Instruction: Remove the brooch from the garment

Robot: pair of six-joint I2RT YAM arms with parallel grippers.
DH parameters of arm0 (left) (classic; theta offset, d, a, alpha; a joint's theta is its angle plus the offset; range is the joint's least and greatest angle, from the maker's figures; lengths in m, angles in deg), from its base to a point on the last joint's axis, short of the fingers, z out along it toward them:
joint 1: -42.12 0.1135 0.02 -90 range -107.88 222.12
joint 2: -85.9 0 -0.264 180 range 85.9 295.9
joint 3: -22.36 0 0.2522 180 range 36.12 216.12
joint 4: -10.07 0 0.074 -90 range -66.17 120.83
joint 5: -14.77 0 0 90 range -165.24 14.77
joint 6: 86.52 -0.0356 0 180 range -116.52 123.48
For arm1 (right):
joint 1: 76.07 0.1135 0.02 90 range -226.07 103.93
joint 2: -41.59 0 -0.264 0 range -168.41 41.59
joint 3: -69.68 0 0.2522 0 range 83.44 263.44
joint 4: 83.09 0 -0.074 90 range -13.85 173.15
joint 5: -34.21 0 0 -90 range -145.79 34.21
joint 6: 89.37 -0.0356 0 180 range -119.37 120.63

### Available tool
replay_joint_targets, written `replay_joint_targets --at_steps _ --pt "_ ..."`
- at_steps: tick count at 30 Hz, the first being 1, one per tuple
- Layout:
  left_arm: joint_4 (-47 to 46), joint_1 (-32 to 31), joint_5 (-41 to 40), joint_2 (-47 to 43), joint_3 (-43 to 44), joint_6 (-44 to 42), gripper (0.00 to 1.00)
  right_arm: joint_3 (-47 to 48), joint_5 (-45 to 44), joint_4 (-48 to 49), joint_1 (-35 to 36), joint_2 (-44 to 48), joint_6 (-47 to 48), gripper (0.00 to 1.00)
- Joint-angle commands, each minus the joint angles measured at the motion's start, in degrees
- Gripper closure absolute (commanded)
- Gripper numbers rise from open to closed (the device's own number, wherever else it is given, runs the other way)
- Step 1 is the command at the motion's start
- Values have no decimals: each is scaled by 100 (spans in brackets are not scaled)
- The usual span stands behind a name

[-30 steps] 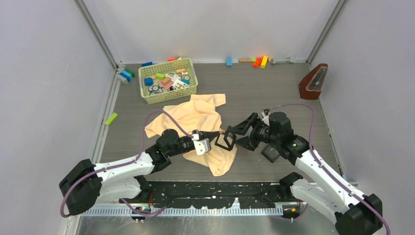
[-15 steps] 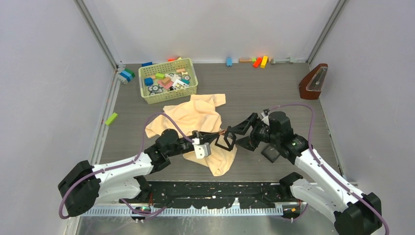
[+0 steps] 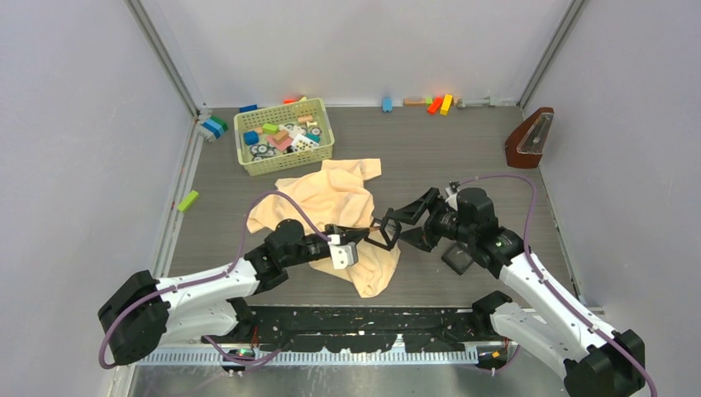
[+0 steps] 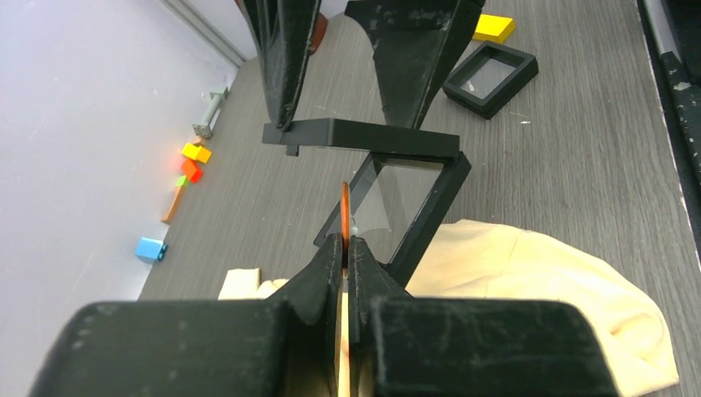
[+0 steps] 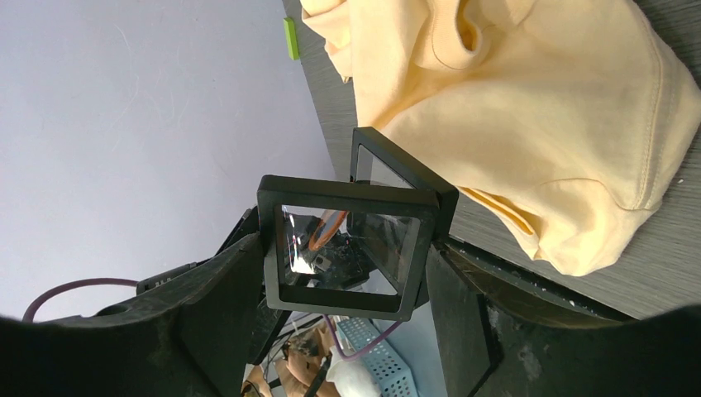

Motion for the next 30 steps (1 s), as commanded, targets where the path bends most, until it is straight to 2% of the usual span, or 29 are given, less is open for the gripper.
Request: replay_joint_targets --at_steps 1,17,25,30 --pt "-69 -21 314 -81 43 -235 100 317 159 281 -25 -57 1 63" --pt "268 -338 147 654 628 -696 100 360 186 316 -26 -123 3 63" --pt "1066 -477 313 432 734 -632 73 264 -48 339 -25 -173 115 63" --pt "1424 -475 392 257 804 -495 66 100 -149 467 -24 -255 227 63"
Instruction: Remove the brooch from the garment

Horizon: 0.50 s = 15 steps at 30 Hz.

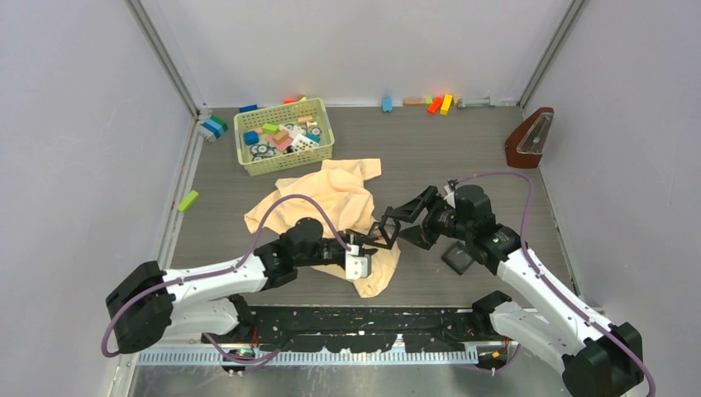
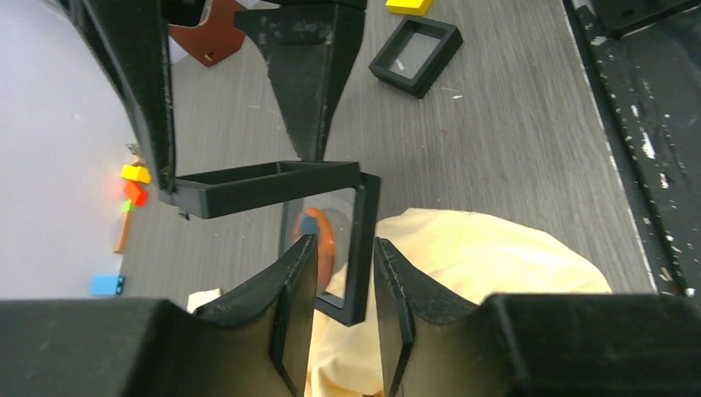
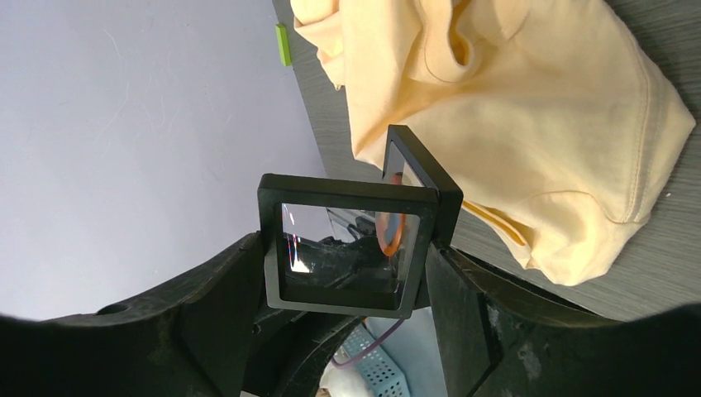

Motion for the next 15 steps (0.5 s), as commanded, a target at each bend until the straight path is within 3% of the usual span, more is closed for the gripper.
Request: replay_joint_targets --at_steps 1,15 --pt "445 -34 207 -228 241 214 66 -20 -105 490 -25 -45 110 63" --pt "185 -28 -450 -837 -192 1128 64 -884 -673 1396 -227 20 653 63"
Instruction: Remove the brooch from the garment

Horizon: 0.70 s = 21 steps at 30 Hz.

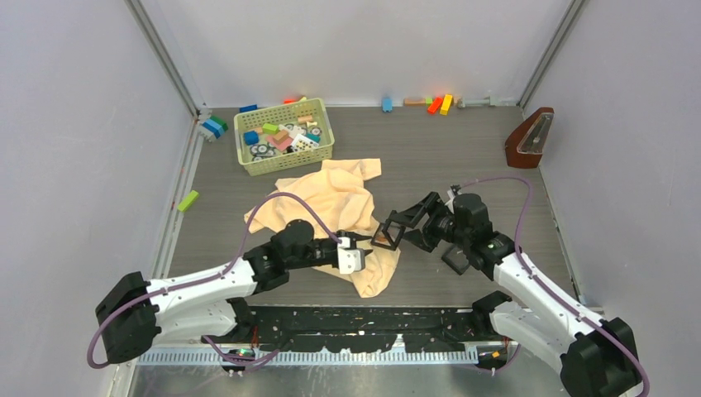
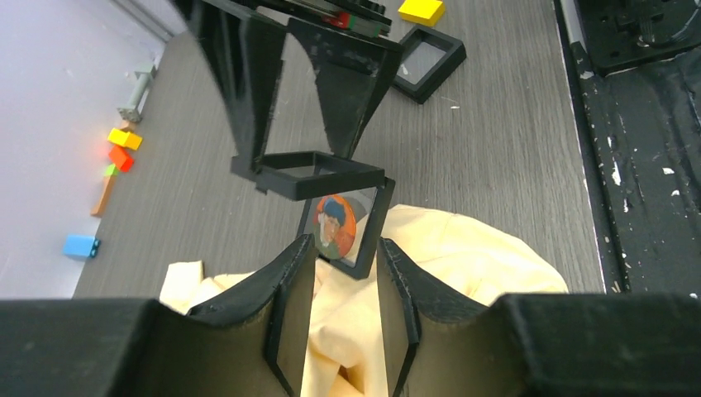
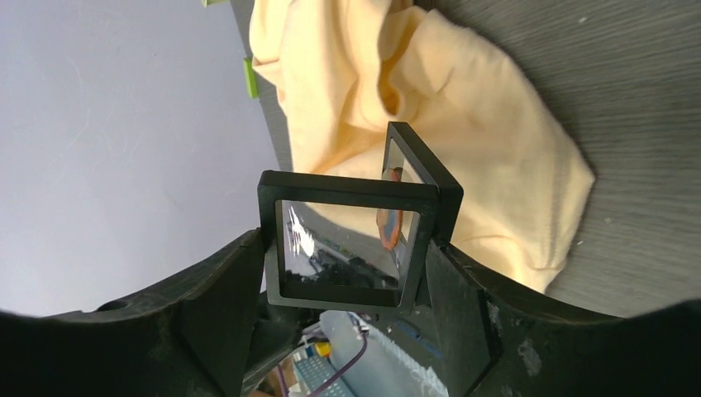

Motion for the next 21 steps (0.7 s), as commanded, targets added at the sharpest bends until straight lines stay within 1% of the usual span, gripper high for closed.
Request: replay_joint_targets --at_steps 1,6,10,17,21 --pt "-257 -26 -338 -334 -184 348 64 -323 -296 817 -206 93 299 63" --pt "-141 -21 -550 -512 -251 393 64 -618 -363 1290 -573 28 556 63" --pt "-205 -14 -580 -522 -324 465 65 -777 -295 1689 -840 -212 775 64" --pt "-266 -15 -660 -539 -448 507 65 -1122 22 2745 -1293 -1077 1010 65" --pt "-334 -18 -802 -559 -517 575 66 -1152 133 2973 -1478 -1605 1143 65"
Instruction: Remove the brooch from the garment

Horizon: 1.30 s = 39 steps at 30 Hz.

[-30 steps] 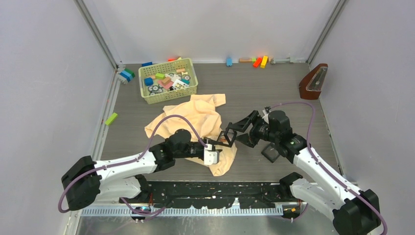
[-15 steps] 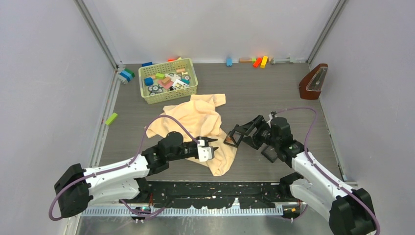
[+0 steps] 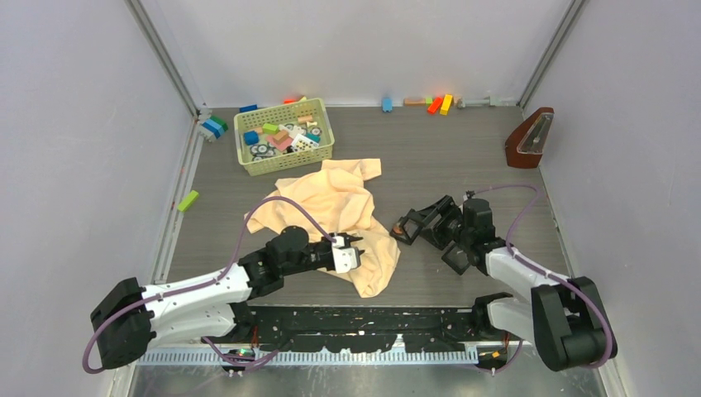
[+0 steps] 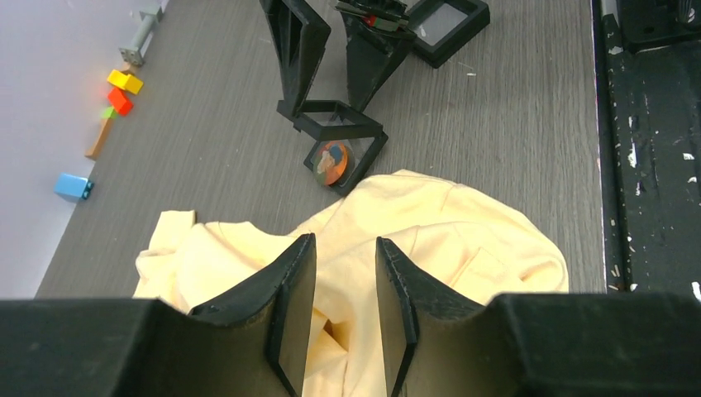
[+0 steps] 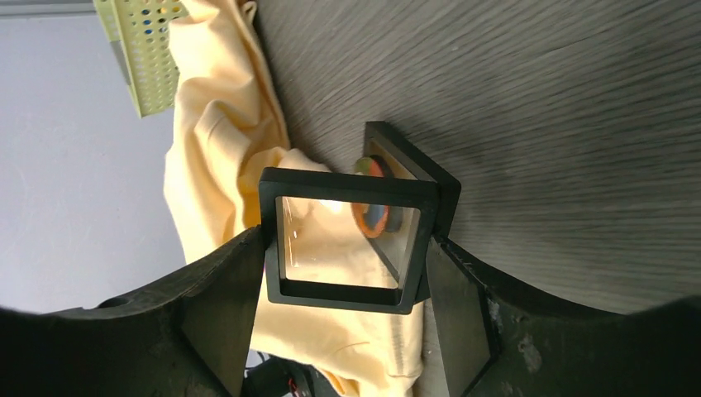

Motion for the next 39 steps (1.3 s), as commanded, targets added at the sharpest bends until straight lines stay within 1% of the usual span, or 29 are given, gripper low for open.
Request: replay_joint_targets --at_steps 1,3,7,8,9,11,17,22,29,33,34,35,36,37,39 --pt "-375 -14 -221 -136 -91 192 65 1 188 805 -157 -445 318 65" --pt "-391 -17 -259 -177 -128 203 65 105 127 564 -175 -591 414 66" --pt "-348 -15 -317 -234 -164 214 65 582 -369 -861 -173 -711 792 67" --pt "-354 -14 -325 -228 -172 208 65 746 -521 -1049 -176 -726 912 66" --pt "-367 -18 -342 -210 -182 206 65 849 -665 -1494 -177 -756 987 65" --pt "-373 -17 -374 -169 -189 209 65 1165 -873 -2055 -177 -798 1215 61" --pt "-458 -15 -393 -1 -192 236 65 2154 -1417 -3334 -178 -1098 1945 53" --pt "-501 -17 -404 83 -183 241 65 2644 -1780 -3797 -178 -1468 2250 45" --pt "-514 -17 -503 78 -205 304 61 3215 -2138 -3857 -178 -2139 2429 43" --pt "-496 -1 -573 -13 -214 445 59 3493 -2362 -3839 -178 -2348 2531 34" --pt "-438 12 -601 -31 -195 528 58 3557 -2366 -3848 -178 -2374 2550 28" --pt "-356 50 -635 -48 -148 661 57 3604 -2367 -3870 -178 -2401 2558 20" --pt "-272 90 -656 -75 -82 808 55 3701 -2363 -3937 -178 -2372 2588 16" --pt "-215 117 -676 -108 -55 954 53 3742 -2366 -3985 -178 -2329 2639 10" --pt "-143 159 -850 -191 -4 1293 45 3811 -2405 -3982 -178 -2104 2731 3"
